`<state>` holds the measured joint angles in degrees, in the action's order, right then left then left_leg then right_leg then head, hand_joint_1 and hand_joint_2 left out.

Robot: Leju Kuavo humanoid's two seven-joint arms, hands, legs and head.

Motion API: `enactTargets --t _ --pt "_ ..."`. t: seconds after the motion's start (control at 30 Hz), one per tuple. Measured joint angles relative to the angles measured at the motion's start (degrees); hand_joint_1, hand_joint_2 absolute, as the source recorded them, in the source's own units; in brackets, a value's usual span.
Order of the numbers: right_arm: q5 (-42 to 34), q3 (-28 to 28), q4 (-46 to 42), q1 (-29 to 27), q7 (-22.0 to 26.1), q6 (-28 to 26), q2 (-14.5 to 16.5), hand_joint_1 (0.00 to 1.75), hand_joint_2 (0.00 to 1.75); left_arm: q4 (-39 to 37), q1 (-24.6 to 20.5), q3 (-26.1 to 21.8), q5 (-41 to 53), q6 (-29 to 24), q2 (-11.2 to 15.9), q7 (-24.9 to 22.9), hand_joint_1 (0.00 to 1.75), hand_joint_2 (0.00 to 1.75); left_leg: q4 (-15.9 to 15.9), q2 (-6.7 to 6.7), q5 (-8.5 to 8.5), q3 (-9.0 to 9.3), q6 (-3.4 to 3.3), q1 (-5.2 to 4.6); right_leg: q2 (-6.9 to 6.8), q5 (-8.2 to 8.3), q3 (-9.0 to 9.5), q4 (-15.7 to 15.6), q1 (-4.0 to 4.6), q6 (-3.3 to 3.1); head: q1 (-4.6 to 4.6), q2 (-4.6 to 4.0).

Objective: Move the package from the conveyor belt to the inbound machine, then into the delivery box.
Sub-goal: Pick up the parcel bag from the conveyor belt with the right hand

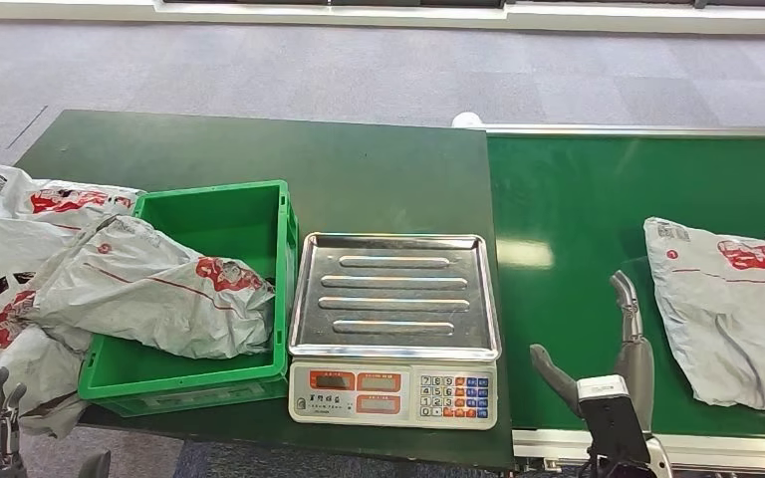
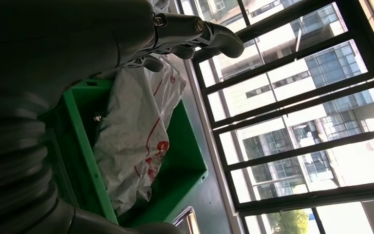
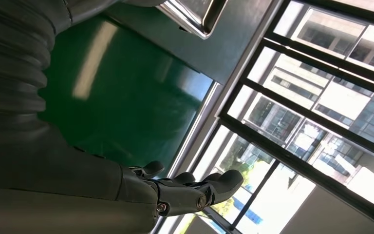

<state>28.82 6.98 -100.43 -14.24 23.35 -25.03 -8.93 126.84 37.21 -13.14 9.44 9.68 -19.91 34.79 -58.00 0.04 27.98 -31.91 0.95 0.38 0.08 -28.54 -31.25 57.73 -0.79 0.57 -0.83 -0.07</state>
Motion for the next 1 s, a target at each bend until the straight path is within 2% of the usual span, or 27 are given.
enactTargets --t 0.23,0.33,0.4,0.57,0.7,0.9,1.0 --pt "1.8 -0.3 0.9 0.3 -1.2 -0.7 -0.2 0.0 1.75 0.0 0.0 -0.2 0.0 0.0 0.0 -0.1 0.0 1.75 0.0 0.0 0.0 -0.04 0.0 0.0 0.0 0.0 0.01 0.0 -0.01 0.0 0.0 0.0" --pt "9.4 -1.7 2.8 2.3 -6.7 -2.5 -1.2 0.0 1.75 0.0 -0.6 -0.7 -0.4 1.6 0.0 -0.2 0.0 1.75 0.0 0.01 0.01 -0.28 -0.01 0.0 0.01 0.01 0.02 0.0 -0.04 0.01 0.0 0.0" --pt "14.2 -3.9 5.9 5.4 -11.0 -2.7 -3.0 0.0 1.75 -0.2 -1.6 -1.6 -0.7 4.0 0.0 -0.2 0.0 1.75 0.0 0.03 0.01 -0.39 -0.04 -0.01 0.03 0.04 0.0 0.0 -0.09 0.06 0.0 0.0" --pt "16.7 -12.4 19.8 14.3 -21.4 1.7 -9.0 0.0 1.75 -1.9 -4.6 -3.9 -0.1 10.0 0.0 -0.3 0.0 1.75 -0.1 -0.07 -0.19 -0.06 -0.32 -0.08 -0.09 0.24 -0.04 0.0 -0.2 0.33 -0.01 0.0" --pt "19.3 -17.9 33.4 19.1 -29.2 5.4 -12.5 0.0 1.75 -3.2 -7.0 -5.2 -1.2 9.7 0.3 -1.7 0.0 1.75 -0.2 -0.19 -0.2 -0.11 -0.34 -0.11 -0.16 0.25 -0.02 0.0 -0.22 0.35 -0.01 0.0" --pt "16.9 -23.6 53.5 22.7 -27.9 4.5 -15.8 0.0 1.75 -5.7 -9.7 -5.5 -4.3 6.6 3.4 -2.4 0.0 1.75 -0.2 -0.37 -0.19 -0.21 -0.33 -0.13 -0.33 0.23 -0.07 0.0 -0.21 0.35 0.0 0.0" --pt "16.4 -25.0 59.4 23.1 -29.1 7.7 -16.5 0.0 1.75 -7.0 -10.2 -5.2 -4.9 4.6 5.2 -1.8 0.0 1.75 -0.2 -0.35 -0.19 -0.22 -0.33 -0.13 -0.3 0.22 -0.12 0.0 -0.2 0.34 0.0 0.0"
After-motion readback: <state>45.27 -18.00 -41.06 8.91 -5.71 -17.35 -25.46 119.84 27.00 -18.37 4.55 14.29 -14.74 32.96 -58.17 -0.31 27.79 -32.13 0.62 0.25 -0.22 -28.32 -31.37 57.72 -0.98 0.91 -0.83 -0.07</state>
